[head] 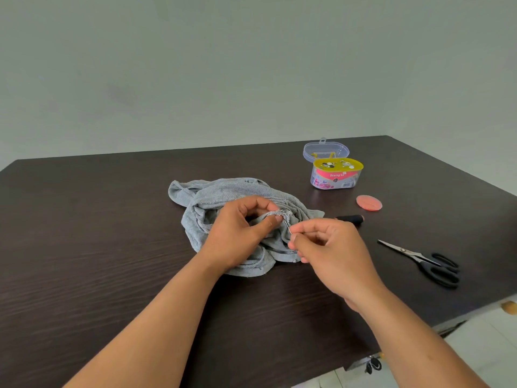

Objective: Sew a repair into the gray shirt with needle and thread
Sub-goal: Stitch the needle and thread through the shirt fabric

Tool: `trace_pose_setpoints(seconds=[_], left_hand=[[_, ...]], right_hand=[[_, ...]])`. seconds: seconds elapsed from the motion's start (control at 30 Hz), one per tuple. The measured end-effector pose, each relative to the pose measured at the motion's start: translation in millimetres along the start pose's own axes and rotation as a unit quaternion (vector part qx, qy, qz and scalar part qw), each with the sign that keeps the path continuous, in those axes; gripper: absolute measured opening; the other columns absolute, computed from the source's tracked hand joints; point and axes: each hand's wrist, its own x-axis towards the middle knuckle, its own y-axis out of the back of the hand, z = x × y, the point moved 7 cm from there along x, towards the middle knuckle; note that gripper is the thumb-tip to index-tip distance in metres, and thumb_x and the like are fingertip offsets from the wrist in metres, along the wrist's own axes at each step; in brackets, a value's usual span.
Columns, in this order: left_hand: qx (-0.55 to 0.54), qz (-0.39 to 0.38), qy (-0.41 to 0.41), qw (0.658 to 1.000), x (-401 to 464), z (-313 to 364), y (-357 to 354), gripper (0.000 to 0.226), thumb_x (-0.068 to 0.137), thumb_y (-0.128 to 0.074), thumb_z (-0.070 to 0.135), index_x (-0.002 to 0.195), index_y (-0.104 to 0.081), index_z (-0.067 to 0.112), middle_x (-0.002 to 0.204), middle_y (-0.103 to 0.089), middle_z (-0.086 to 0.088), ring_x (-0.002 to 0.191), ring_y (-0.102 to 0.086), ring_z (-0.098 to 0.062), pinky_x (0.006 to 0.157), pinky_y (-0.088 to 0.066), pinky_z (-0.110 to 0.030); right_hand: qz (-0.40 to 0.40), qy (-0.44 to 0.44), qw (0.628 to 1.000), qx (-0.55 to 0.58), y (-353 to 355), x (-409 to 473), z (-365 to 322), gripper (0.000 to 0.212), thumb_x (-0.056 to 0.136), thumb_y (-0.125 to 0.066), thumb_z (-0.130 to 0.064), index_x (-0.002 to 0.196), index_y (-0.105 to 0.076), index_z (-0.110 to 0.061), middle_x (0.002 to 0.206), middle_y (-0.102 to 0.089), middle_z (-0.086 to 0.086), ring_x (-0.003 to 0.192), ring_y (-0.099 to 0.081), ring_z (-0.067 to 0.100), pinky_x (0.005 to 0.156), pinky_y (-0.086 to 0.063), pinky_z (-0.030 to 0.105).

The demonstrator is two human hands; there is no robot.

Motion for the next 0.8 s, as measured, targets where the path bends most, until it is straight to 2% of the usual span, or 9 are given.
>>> trace_pose_setpoints(seconds=[0.23,0.37,0.53,0.6,0.67,0.73,0.8], left_hand=[[-0.003,-0.006,-0.023,1.000,1,1,-1,0.006,0.089,-0.076,0.006,0.093,-0.074,0.010,0.085,-0.077,-0.010,0.077,-0.072,-0.015,0.078,-0.060,-0.029],[-0.005,-0.009,-0.027,1.000,1,0,-1,0.007,0.088,-0.076,0.007,0.092,-0.074,0.012,0.083,-0.077,-0.009,0.077,-0.071,-0.014,0.079,-0.060,-0.033],[-0.008,-0.011,-0.026,1.000,1,0,-1,0.008,0.089,-0.076,0.008,0.090,-0.074,0.016,0.083,-0.077,-0.010,0.081,-0.074,-0.029,0.082,-0.060,-0.040],[-0.006,-0.013,-0.029,0.999,1,1,-2,0.009,0.089,-0.076,0.008,0.090,-0.074,0.017,0.083,-0.076,-0.010,0.078,-0.073,-0.024,0.081,-0.059,-0.043],[-0.006,-0.016,-0.032,0.999,2,0,-2,0.010,0.089,-0.076,0.009,0.090,-0.075,0.019,0.083,-0.076,-0.010,0.076,-0.071,-0.025,0.080,-0.058,-0.049],[-0.004,-0.025,-0.035,0.999,2,0,-3,0.009,0.089,-0.077,0.010,0.090,-0.076,0.019,0.083,-0.077,-0.008,0.080,-0.071,-0.036,0.082,-0.056,-0.055],[0.002,-0.038,-0.034,0.999,2,-1,-4,0.007,0.089,-0.077,0.011,0.093,-0.077,0.017,0.086,-0.078,-0.005,0.084,-0.071,-0.037,0.084,-0.056,-0.055]], right_hand=[[0.017,-0.015,0.999,0.024,-2,3,3,0.022,0.086,-0.068,-0.011,0.076,-0.074,-0.030,0.072,-0.076,-0.003,0.071,-0.072,0.018,0.080,-0.060,0.047],[0.021,-0.015,0.999,0.046,-3,5,6,0.019,0.087,-0.068,-0.011,0.082,-0.075,-0.028,0.075,-0.076,0.001,0.073,-0.071,0.025,0.077,-0.061,0.045],[0.028,-0.029,0.995,0.090,-6,6,12,0.015,0.090,-0.068,-0.011,0.093,-0.075,-0.024,0.077,-0.077,-0.004,0.068,-0.068,0.012,0.073,-0.062,0.032],[0.034,-0.024,0.994,0.102,-5,6,13,0.014,0.090,-0.068,-0.011,0.092,-0.075,-0.023,0.077,-0.077,-0.005,0.068,-0.068,0.009,0.073,-0.061,0.029],[0.040,-0.019,0.993,0.113,-5,6,13,0.013,0.091,-0.068,-0.010,0.092,-0.073,-0.021,0.077,-0.077,-0.004,0.067,-0.068,0.008,0.071,-0.060,0.026],[0.045,-0.016,0.990,0.130,-6,7,13,0.009,0.091,-0.068,-0.007,0.092,-0.070,-0.016,0.077,-0.077,-0.001,0.065,-0.066,0.008,0.067,-0.058,0.023],[0.050,-0.015,0.987,0.153,-7,8,13,0.006,0.090,-0.069,-0.005,0.092,-0.066,-0.010,0.077,-0.077,0.002,0.063,-0.065,0.008,0.064,-0.056,0.020]])
